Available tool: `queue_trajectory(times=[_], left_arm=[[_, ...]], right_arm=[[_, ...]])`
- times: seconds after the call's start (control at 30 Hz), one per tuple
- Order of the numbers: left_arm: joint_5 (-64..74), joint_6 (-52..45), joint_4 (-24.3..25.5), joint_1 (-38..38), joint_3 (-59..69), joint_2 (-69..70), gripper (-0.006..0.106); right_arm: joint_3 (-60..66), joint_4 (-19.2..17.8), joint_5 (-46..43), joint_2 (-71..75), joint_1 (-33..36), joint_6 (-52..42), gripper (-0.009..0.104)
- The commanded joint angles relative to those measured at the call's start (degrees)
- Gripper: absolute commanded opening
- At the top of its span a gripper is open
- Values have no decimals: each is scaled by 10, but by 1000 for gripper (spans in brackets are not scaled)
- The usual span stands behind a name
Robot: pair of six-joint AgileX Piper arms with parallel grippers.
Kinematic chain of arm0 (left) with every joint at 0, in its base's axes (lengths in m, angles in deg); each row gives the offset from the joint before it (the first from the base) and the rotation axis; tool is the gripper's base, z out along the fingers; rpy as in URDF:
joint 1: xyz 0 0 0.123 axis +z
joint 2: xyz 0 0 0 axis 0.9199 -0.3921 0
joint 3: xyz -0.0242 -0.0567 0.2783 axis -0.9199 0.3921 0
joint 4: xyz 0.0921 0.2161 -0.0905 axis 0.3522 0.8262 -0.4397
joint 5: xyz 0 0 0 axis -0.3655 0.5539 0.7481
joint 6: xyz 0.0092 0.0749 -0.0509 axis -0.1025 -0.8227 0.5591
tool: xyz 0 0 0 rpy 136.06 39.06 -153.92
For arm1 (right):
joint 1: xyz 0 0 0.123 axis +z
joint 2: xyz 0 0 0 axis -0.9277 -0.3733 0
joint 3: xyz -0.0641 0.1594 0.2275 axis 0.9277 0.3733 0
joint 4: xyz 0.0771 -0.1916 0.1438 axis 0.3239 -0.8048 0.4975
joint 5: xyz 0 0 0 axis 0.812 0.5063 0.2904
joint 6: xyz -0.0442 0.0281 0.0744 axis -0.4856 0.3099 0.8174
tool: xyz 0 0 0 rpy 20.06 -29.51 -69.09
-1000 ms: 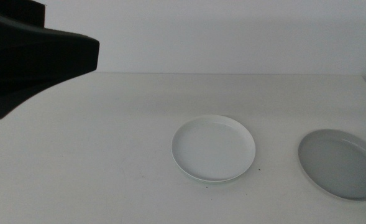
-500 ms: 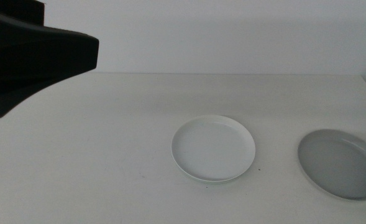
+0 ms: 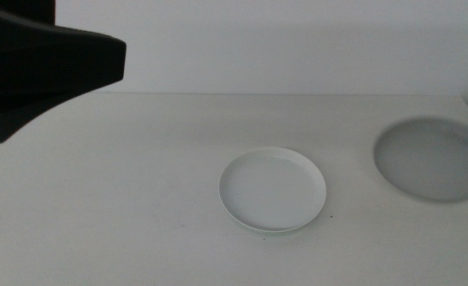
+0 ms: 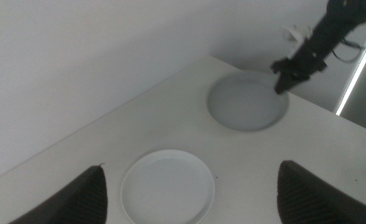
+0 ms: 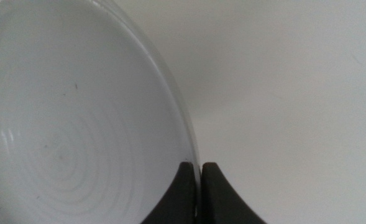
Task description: Stack the three bowls on top of each other.
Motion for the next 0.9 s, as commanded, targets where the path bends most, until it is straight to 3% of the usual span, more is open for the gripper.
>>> queue_trajectory(times=[0.0, 0.17, 0.43, 0.6, 0.87], left_arm=[[-8, 4, -3, 0, 0, 4, 94], [-8, 4, -3, 0, 0, 4, 94], [-11, 4, -3, 0, 0, 4, 94], [-11, 4, -3, 0, 0, 4, 94], [-11, 4, -3, 0, 0, 4, 94]], right_arm=[[-31, -4, 30, 19, 36, 21, -2], [-83, -17, 56, 12, 163, 68, -2], [-95, -14, -10, -33, 316, 147, -2], [-95, 13, -38, -74, 354, 154, -2], [-95, 49, -62, -124, 359, 154, 0]])
